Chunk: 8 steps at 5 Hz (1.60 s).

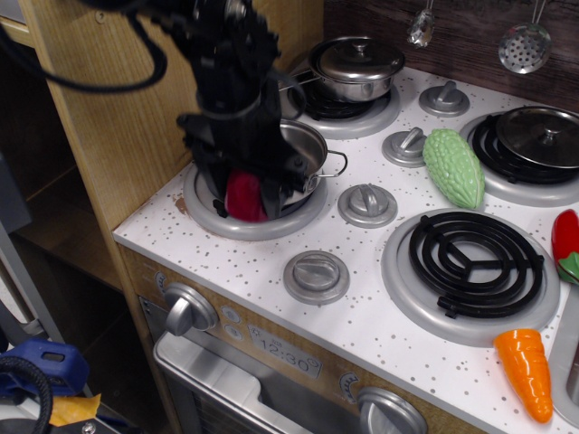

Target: Put sweet potato in pan which is on stove

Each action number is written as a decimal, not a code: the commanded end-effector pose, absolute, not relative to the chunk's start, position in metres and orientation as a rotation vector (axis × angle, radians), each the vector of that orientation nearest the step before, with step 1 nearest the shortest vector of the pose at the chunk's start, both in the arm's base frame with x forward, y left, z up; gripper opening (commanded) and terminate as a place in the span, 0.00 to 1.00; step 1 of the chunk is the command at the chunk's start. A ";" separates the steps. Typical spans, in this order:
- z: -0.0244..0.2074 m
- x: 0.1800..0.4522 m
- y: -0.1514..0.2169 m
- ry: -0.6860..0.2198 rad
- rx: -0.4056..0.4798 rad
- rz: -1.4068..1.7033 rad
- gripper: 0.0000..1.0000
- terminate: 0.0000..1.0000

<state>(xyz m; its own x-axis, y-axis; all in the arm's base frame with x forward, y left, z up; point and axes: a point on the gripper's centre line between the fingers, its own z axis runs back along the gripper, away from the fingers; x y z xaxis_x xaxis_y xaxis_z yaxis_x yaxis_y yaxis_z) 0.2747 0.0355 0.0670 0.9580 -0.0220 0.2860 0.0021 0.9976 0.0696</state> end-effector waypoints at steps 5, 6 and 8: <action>0.080 0.339 0.062 -0.412 0.003 -0.435 1.00 0.00; 0.081 0.340 0.063 -0.397 -0.007 -0.479 1.00 0.00; 0.081 0.340 0.063 -0.397 -0.007 -0.479 1.00 0.00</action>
<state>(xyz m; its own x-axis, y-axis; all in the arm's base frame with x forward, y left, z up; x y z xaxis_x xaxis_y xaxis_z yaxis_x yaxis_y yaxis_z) 0.3348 0.0564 0.0693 0.8250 -0.4462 0.3467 0.4558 0.8882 0.0583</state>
